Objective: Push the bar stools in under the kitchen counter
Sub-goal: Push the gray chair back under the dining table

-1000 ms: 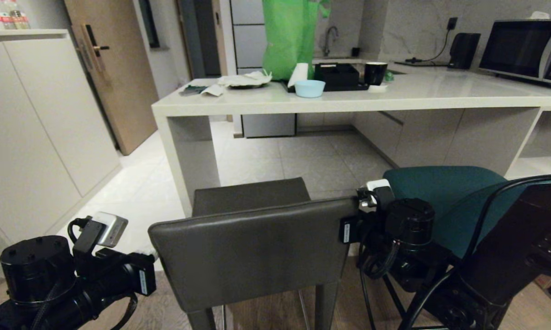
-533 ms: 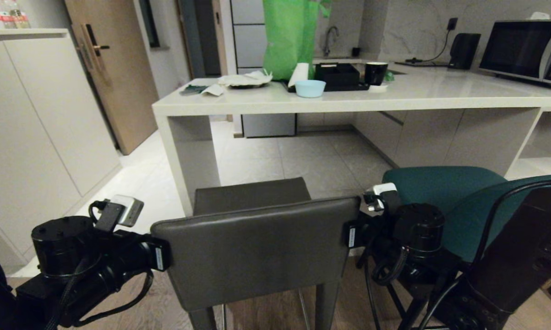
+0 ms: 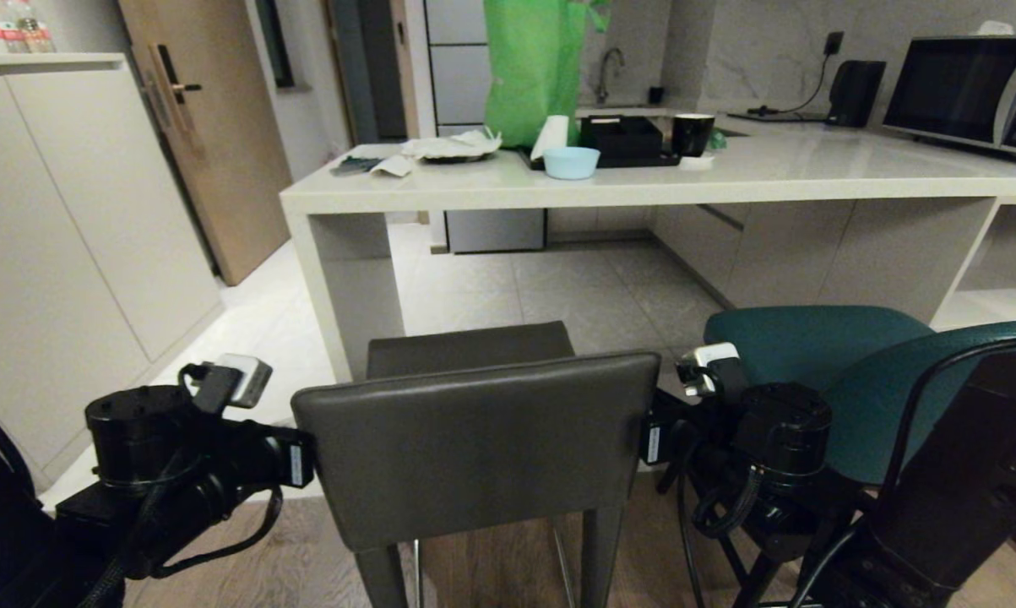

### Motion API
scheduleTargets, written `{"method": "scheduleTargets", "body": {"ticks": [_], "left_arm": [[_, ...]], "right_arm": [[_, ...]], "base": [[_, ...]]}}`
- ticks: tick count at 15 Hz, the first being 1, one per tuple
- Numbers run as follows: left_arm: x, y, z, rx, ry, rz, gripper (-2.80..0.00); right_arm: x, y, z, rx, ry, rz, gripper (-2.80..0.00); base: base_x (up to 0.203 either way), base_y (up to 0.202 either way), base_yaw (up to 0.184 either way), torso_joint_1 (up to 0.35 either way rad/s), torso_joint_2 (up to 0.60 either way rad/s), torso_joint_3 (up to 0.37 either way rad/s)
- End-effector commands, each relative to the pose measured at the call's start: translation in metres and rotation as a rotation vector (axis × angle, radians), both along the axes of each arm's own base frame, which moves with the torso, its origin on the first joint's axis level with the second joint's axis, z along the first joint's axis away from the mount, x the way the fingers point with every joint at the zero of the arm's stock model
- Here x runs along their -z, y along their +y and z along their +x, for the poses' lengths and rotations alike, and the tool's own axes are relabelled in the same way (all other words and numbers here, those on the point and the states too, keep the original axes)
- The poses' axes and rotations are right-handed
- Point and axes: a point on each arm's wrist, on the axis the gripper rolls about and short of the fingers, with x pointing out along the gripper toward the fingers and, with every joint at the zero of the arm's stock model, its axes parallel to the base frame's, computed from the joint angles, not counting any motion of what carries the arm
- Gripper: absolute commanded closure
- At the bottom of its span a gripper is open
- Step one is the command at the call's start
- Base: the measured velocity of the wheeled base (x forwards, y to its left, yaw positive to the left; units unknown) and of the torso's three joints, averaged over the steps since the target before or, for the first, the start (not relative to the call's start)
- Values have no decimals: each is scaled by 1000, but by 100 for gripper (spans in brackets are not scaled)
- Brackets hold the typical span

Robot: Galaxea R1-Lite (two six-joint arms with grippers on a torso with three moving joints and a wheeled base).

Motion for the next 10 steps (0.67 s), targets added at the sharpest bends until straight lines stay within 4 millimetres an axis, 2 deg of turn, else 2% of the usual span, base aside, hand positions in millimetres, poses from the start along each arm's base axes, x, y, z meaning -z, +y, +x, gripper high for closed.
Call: {"method": "scheduleTargets", "body": {"ticks": [1,2,4,10], "left_arm": [[-3,16,-10,-40,-5,-5,0],[-3,20,-13,-34,-6,-12,0],[-7,16,-10,-14,-26,-12,0],[-19,-25,9,94,-98,-6,0]], "right_arm": [[-2,0,0,2,-10,7,0],[-2,0,0,2,-11,7,0],[-2,0,0,2,-13,8,0],[0,1,6,10,-14,7,0]], "base": [[0,0,0,0,0,0],[0,0,0,0,0,0],[0,0,0,0,0,0],[0,0,0,0,0,0]]}}
